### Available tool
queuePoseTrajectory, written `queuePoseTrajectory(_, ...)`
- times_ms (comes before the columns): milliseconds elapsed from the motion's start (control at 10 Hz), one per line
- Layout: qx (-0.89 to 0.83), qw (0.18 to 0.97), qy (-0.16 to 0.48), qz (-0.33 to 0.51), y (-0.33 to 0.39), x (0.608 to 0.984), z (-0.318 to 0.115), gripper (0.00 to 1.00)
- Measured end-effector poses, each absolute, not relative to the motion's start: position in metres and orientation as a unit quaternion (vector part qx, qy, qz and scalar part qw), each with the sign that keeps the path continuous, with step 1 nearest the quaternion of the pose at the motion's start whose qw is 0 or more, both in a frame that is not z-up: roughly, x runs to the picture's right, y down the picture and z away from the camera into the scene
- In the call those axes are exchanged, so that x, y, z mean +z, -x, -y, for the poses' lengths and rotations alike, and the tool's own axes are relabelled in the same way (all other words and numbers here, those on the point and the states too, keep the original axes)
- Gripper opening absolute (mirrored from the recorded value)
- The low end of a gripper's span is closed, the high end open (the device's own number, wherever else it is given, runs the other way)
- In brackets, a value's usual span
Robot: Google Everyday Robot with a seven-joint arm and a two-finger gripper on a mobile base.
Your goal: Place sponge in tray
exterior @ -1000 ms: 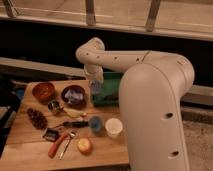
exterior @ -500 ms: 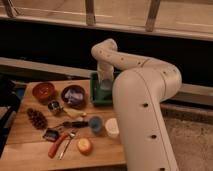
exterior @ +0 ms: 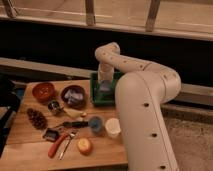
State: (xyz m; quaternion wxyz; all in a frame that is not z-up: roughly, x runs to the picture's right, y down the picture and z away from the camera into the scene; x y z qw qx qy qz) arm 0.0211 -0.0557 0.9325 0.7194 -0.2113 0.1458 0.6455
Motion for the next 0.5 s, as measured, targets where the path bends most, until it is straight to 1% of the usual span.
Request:
queuePoseTrajectory(200,0.646,0.719,0.211,-0.147,-0.0234,0.9326,0.0554,0.16)
queuePoseTrajectory(300,0.646,0.719,0.21,-0.146,-0.0235,0.9325,0.0557,0.11)
queuePoseTrajectory(400,0.646,0.719,0.21,-0.146,-0.0228,0.9326,0.0556,0.11)
queuePoseTrajectory(500,0.645,0.72,0.211,-0.146,-0.0213,0.9327,0.0555,0.16)
